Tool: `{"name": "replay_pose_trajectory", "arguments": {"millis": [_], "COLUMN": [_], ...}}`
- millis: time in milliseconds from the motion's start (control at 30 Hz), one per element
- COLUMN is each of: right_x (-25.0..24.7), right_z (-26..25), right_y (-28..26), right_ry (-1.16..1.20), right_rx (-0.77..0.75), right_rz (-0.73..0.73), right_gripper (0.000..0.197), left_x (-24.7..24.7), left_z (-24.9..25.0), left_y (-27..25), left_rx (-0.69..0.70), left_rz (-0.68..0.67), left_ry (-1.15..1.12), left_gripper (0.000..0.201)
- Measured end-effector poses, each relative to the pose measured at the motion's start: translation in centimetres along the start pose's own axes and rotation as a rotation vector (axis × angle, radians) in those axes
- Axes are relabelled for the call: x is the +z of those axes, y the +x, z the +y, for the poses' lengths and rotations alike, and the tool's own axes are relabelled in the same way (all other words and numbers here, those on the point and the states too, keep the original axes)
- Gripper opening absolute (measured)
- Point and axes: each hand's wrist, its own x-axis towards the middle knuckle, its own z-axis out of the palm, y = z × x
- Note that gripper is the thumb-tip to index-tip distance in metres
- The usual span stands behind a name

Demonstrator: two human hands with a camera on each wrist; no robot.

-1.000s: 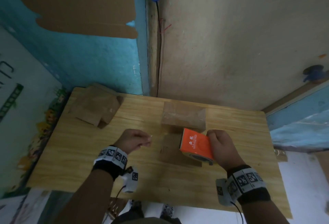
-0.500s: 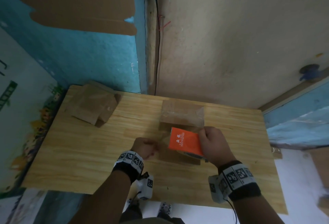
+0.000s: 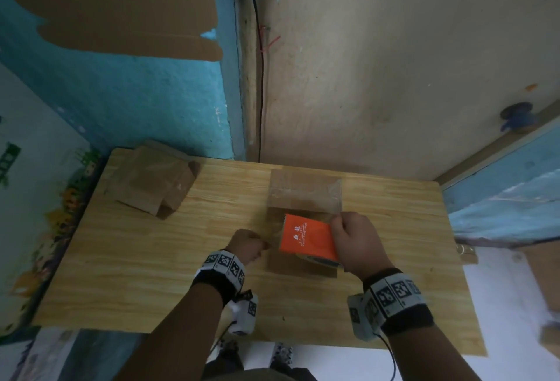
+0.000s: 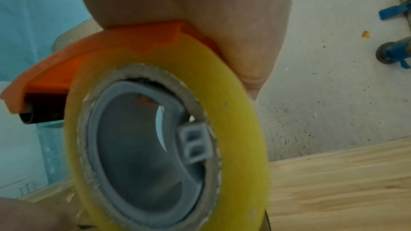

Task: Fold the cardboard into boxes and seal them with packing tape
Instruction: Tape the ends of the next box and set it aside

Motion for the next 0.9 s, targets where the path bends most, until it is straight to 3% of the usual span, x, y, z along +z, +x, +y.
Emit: {"name": "replay_pose_trajectory", "arguments": {"millis": [100,267,367,433,467,567,667,767,900], "right_x": [0.1,0.0,-0.1,-0.1,0.0,0.1,-0.1,-0.3,-0.5], "right_z": [0.0,0.1,0.1,0.0,0.1,0.3,0.2,0.0,0.1], "right_y": [0.0,0.0,-0.1,-0.1,-0.1,-0.1,-0.1,-0.2,0.0], "right_ry": [-0.007,-0.009,-0.01,-0.008,-0.005,0.017,0.047,0.067,0.063], "right_rx": [0.002,-0.007,-0.018,-0.021,-0.024,-0.03,-0.006,0.011,-0.012], "right_rz": [-0.011,-0.005,-0.009,-0.015,-0.016,-0.005,-0.001,-0.024,-0.037], "right_gripper": [0.043,0.043,0.043,0.043,0.043,0.043,0.043,0.041,0.042], "left_x": [1.6,1.9,1.6,0.8,0.3,-1.1,-1.0,0.9,3.0], "left_z": [-0.8,-1.2,-1.3,-1.3,-1.2,-0.2,0.7,0.9,-0.4], "left_y": [1.0,0.6,0.4,0.5,0.3,-1.9,-5.1,-6.4,-3.4], "left_rx": [-0.026,0.028,0.134,0.259,0.364,0.69,0.852,0.829,0.757], "left_rz": [-0.011,-0.067,-0.019,0.104,0.159,0.19,-0.052,-0.242,-0.091], "left_ry": [-0.052,0.059,-0.134,-0.373,-0.388,0.002,0.237,0.357,0.45], "left_gripper": [0.036,0.038,0.013,0.031,0.038,0.05,0.065,0.094,0.124]}}
